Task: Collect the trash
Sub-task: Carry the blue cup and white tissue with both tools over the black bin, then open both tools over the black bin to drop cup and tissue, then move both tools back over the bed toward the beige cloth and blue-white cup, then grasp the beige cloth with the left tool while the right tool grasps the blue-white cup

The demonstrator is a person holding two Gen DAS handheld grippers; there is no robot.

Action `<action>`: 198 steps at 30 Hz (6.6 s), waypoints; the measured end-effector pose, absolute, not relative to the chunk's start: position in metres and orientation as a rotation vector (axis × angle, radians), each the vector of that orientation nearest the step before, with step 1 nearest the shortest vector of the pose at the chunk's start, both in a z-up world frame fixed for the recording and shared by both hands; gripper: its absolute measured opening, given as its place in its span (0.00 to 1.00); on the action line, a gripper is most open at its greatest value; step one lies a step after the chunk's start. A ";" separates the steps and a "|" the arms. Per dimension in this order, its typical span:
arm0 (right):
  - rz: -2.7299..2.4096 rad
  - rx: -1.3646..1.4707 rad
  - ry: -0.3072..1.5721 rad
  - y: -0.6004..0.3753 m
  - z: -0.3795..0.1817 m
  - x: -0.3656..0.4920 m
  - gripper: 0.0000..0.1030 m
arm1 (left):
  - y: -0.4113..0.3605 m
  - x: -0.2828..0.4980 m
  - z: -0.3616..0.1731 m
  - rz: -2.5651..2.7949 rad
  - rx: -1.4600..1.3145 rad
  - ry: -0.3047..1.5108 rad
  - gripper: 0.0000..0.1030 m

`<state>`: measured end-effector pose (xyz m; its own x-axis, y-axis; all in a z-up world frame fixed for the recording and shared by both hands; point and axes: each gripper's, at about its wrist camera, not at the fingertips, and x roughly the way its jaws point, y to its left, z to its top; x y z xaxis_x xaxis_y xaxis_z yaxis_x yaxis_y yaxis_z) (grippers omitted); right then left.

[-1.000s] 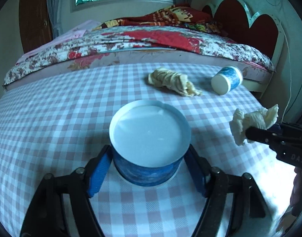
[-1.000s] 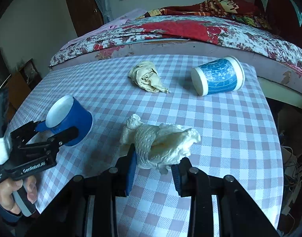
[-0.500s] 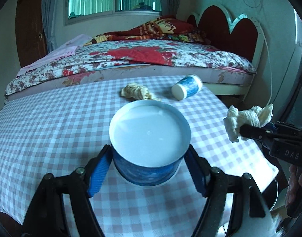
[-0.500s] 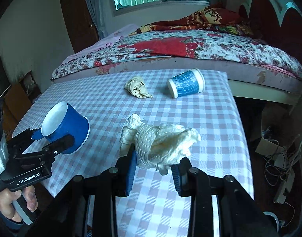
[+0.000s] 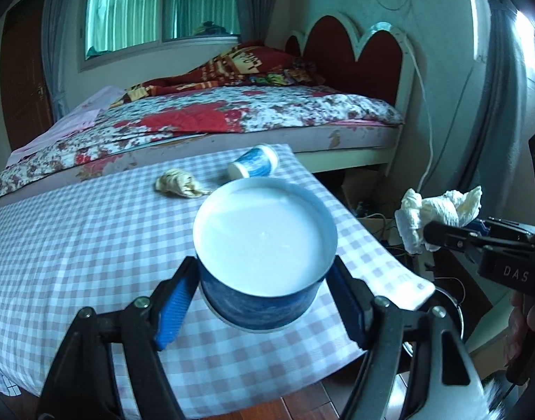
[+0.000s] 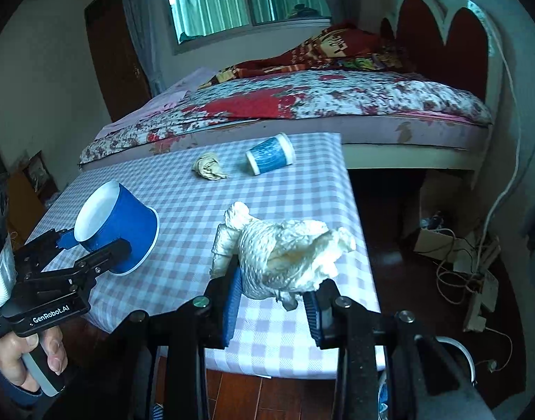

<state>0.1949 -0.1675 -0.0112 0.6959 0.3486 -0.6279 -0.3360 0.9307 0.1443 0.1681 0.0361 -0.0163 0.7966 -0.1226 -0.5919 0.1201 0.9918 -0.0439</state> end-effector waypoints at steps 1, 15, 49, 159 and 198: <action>0.372 0.023 0.701 -0.174 -0.010 0.191 0.33 | 0.030 0.165 -0.015 -0.145 -0.002 0.632 0.72; 0.221 0.079 0.688 -0.265 -0.009 0.143 0.33 | -0.060 0.147 -0.012 -0.321 0.057 0.622 0.72; 0.100 0.110 1.010 -0.441 -0.161 0.121 0.34 | -0.259 0.171 -0.157 -0.668 0.193 0.969 0.72; 0.450 -0.312 0.816 -0.014 -0.100 0.504 0.99 | 0.165 0.388 -0.093 0.122 -0.144 0.781 0.91; 0.506 -0.282 0.795 -0.004 -0.091 0.490 0.87 | 0.171 0.423 -0.098 -0.009 -0.155 0.826 0.17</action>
<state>0.4903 -0.0035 -0.0906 0.5908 0.3249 -0.7385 -0.5317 0.8452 -0.0535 0.4232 0.1707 -0.0981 0.6783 -0.0687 -0.7316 -0.0521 0.9886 -0.1411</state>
